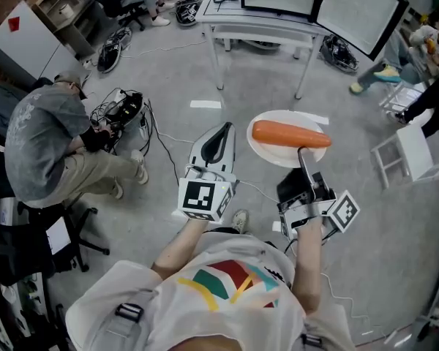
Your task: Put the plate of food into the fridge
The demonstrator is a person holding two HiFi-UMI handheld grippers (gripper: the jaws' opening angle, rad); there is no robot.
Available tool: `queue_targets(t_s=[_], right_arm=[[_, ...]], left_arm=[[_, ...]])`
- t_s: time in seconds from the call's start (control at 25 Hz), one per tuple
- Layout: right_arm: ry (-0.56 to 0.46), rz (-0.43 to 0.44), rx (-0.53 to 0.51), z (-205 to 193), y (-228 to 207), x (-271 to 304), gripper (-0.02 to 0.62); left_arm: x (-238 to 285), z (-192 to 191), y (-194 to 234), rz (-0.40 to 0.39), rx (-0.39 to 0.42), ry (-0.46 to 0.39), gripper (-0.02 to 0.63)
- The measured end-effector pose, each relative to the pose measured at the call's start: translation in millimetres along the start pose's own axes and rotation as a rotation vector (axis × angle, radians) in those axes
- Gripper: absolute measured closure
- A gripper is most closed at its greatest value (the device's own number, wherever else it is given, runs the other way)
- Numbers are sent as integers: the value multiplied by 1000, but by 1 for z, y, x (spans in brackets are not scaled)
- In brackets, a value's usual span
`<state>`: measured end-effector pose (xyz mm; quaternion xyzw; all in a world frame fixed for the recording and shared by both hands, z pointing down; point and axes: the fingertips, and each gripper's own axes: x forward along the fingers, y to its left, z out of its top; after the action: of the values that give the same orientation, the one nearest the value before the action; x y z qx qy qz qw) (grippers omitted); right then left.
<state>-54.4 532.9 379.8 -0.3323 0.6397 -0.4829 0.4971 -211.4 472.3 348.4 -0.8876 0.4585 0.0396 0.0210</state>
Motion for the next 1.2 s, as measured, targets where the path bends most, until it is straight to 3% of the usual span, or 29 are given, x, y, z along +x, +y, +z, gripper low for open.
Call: queue_targets(t_s=[0.68, 1.2], right_arm=[[-10, 30, -16, -3, -4, 43, 503], [-46, 0, -26, 3, -15, 82, 503]], left_arm=[[24, -1, 37, -12, 2, -5, 601], [60, -9, 82, -18, -28, 14, 601]])
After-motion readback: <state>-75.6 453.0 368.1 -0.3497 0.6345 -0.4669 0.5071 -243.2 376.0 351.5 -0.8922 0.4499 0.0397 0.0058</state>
